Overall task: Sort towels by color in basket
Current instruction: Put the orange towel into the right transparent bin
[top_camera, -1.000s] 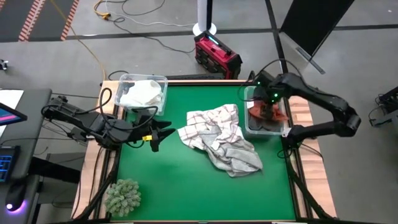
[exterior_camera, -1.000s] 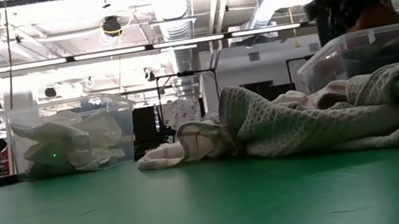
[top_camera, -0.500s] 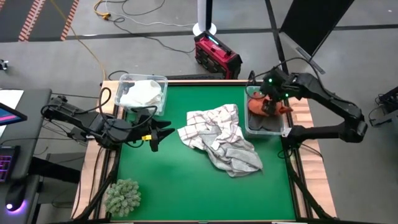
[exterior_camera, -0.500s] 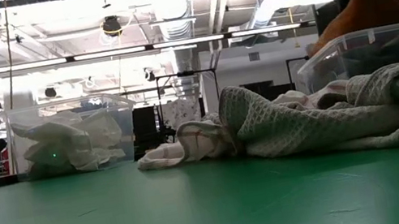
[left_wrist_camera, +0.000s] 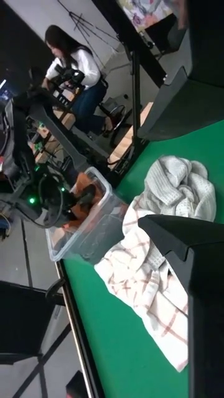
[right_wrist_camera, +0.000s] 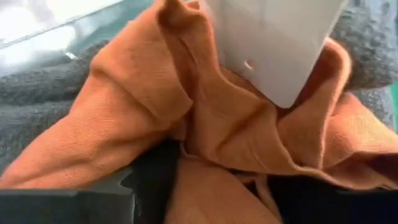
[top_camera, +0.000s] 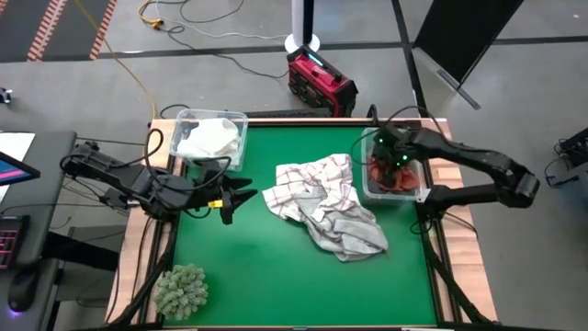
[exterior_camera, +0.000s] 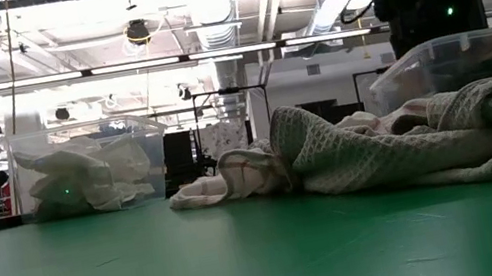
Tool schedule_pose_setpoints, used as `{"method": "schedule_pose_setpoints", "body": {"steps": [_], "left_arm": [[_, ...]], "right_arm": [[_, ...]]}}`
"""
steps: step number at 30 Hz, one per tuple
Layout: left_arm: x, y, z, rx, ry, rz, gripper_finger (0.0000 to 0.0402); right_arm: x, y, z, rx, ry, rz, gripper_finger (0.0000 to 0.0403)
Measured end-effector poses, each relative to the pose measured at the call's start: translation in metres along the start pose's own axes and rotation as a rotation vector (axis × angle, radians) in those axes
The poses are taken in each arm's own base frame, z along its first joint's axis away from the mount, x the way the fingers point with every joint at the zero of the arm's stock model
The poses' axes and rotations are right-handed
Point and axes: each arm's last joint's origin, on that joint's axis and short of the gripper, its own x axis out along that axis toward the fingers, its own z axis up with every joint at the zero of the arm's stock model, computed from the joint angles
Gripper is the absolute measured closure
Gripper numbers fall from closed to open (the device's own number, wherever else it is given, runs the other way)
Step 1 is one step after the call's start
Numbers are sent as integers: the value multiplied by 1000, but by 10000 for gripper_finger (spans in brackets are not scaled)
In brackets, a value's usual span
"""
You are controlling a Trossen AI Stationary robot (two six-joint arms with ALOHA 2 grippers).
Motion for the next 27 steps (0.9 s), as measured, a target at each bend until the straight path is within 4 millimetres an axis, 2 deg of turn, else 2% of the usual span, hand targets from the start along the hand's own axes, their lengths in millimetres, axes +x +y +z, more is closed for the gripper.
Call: {"method": "schedule_pose_setpoints", "body": {"steps": [3,8,11,13,16,22,25,27], "left_arm": [[-2,1,2,-3,-3,-3,207],[-3,1,3,-7,-6,-6,207],[-4,1,3,-8,-7,-8,207],[-4,1,3,-7,-7,-7,207],[-4,1,3,-8,-7,-7,207],[0,0,2,-7,-20,0,207],[17,-7,-2,68,-62,24,207],[38,-11,-8,139,-95,57,207]], "right_arm": [[-20,-3,2,-5,29,8,126],[-78,-11,11,6,-69,-17,126],[-102,-15,15,27,-154,-36,126],[-113,-16,14,26,-151,-36,126],[-127,-17,11,81,-113,-21,126],[-135,-22,10,431,-122,-4,126],[-135,-23,10,524,-124,0,126],[-135,-23,11,586,-132,5,126]]}}
